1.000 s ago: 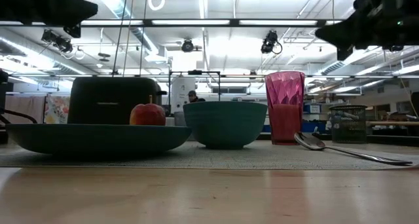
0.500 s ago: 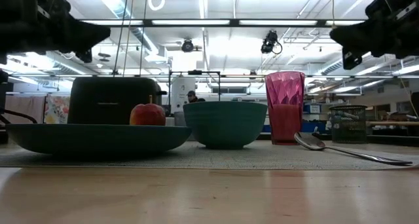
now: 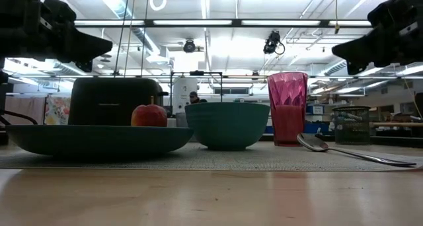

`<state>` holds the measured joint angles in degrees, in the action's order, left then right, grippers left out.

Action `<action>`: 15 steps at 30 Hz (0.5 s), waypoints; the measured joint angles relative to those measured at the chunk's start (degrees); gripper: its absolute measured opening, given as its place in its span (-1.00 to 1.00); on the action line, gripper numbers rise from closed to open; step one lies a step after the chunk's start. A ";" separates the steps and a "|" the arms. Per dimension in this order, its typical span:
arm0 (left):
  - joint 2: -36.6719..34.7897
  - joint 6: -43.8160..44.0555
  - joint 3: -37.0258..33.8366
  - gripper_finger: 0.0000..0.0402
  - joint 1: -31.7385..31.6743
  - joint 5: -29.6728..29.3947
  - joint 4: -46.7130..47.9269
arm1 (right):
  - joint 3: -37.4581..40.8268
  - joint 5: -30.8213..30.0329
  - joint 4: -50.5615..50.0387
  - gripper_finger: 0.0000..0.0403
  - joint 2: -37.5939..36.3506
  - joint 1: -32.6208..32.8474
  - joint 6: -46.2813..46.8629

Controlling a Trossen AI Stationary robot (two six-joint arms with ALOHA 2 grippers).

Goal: Arrange a breakfast setting
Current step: Return to Home Position

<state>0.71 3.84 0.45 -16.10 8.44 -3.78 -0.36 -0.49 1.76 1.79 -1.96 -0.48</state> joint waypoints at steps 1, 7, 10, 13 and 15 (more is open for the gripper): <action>0.01 0.01 0.00 -0.80 0.00 0.04 -0.13 | 0.00 0.02 -0.23 -0.89 0.06 0.00 0.22; 0.02 0.00 -0.02 -0.80 0.00 0.25 -0.55 | 0.00 0.04 -0.10 -0.89 0.06 0.00 0.70; 0.02 -0.01 -0.02 -0.80 0.00 0.25 -0.77 | 0.00 0.04 -0.12 -0.89 0.06 0.00 0.71; 0.02 -0.01 -0.02 -0.80 0.00 0.25 -0.83 | 0.00 0.04 -0.11 -0.89 0.06 0.00 0.69; 0.02 0.00 -0.02 -0.80 0.00 0.25 -0.88 | 0.00 0.04 -0.13 -0.89 0.06 0.00 0.70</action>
<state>0.73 3.84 0.43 -16.10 8.69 -4.67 -0.36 -0.45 1.63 1.85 -1.96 0.22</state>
